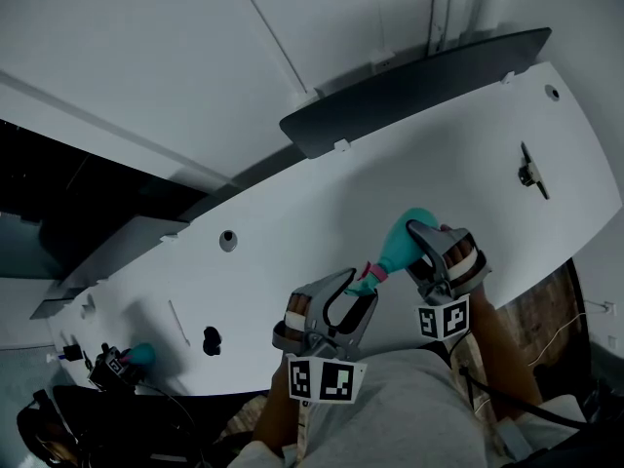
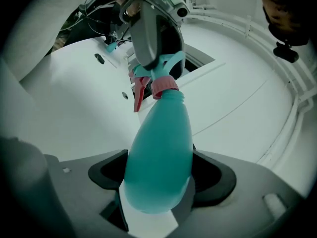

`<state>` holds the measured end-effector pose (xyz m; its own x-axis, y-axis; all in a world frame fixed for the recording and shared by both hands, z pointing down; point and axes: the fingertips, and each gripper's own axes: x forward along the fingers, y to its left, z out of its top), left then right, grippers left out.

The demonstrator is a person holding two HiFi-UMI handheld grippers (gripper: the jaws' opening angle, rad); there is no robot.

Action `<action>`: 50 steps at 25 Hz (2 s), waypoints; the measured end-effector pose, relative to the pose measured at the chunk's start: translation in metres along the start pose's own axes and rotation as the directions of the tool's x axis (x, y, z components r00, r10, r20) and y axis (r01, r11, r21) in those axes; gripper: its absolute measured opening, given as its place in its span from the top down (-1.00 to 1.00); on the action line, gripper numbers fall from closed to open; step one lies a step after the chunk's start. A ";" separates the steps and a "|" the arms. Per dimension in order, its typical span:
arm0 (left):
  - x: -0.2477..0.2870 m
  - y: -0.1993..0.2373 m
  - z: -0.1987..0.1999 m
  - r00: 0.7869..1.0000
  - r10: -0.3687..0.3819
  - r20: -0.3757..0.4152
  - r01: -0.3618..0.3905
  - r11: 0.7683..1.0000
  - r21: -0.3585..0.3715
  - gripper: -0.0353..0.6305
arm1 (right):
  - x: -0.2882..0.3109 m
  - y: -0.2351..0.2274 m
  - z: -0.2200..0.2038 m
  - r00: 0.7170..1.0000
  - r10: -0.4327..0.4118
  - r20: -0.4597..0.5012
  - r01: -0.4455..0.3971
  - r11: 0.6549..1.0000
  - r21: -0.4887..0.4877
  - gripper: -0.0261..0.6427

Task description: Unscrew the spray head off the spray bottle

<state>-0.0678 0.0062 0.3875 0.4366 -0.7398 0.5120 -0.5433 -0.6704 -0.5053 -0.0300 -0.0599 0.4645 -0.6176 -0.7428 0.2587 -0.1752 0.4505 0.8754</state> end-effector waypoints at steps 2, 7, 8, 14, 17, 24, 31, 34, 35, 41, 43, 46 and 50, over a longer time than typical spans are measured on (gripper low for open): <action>0.001 0.003 0.001 1.000 0.029 0.000 -0.029 1.000 -0.002 0.54 | -0.001 0.000 0.000 1.000 -0.003 0.000 0.003 1.000 0.006 -0.27; 0.002 0.002 -0.004 1.000 0.020 -0.023 -0.021 1.000 -0.024 0.64 | 0.001 0.002 -0.004 1.000 0.005 -0.015 -0.005 1.000 -0.006 -0.27; 0.000 0.003 -0.004 1.000 0.018 -0.021 -0.018 0.999 -0.028 0.64 | 0.001 0.002 -0.007 1.000 0.004 -0.019 -0.004 1.000 -0.005 -0.27; -0.024 0.016 -0.013 0.997 0.083 -0.007 -0.083 0.994 -0.067 0.64 | -0.001 -0.003 -0.037 0.996 -0.006 -0.086 0.012 0.998 0.069 -0.27; -0.039 0.031 -0.023 0.986 0.167 0.011 -0.163 0.973 -0.161 0.64 | -0.003 -0.010 -0.046 0.995 -0.014 -0.098 0.032 0.982 0.188 -0.28; -0.046 0.050 -0.032 0.965 0.263 0.016 -0.248 0.928 -0.278 0.64 | -0.001 -0.020 -0.034 0.996 -0.037 -0.076 0.064 0.919 0.390 -0.28; -0.051 0.060 -0.032 0.940 0.340 0.021 -0.316 0.893 -0.319 0.68 | 0.000 -0.029 -0.025 0.996 -0.042 -0.080 0.075 0.882 0.466 -0.28; -0.049 0.068 -0.035 0.911 0.413 -0.003 -0.385 0.847 -0.368 0.68 | 0.002 -0.035 -0.017 0.995 -0.047 -0.089 0.092 0.789 0.608 -0.27; -0.046 0.071 -0.037 0.898 0.439 -0.011 -0.410 0.829 -0.380 0.68 | 0.003 -0.039 -0.015 0.994 -0.050 -0.095 0.100 0.750 0.654 -0.28; -0.020 0.080 -0.034 0.843 0.537 -0.017 -0.455 0.698 -0.553 0.68 | 0.005 -0.067 0.018 0.995 -0.084 -0.048 0.090 0.622 0.778 -0.28; -0.017 0.083 -0.036 0.837 0.547 -0.017 -0.446 0.664 -0.601 0.68 | 0.000 -0.078 0.034 0.993 -0.114 -0.019 0.084 0.603 0.793 -0.28; -0.018 0.086 -0.034 0.834 0.552 0.002 -0.430 0.650 -0.627 0.68 | -0.008 -0.090 0.058 0.986 -0.166 0.019 0.085 0.598 0.797 -0.28; -0.020 0.088 -0.034 0.836 0.549 0.023 -0.408 0.649 -0.643 0.68 | -0.017 -0.098 0.074 0.977 -0.213 0.012 0.109 0.545 0.831 -0.28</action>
<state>-0.1485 -0.0367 0.3563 0.0833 -0.9874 0.1343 -0.9913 -0.0959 -0.0903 -0.0593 -0.0551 0.3438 -0.5752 -0.8157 0.0610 -0.8000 0.5766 0.1660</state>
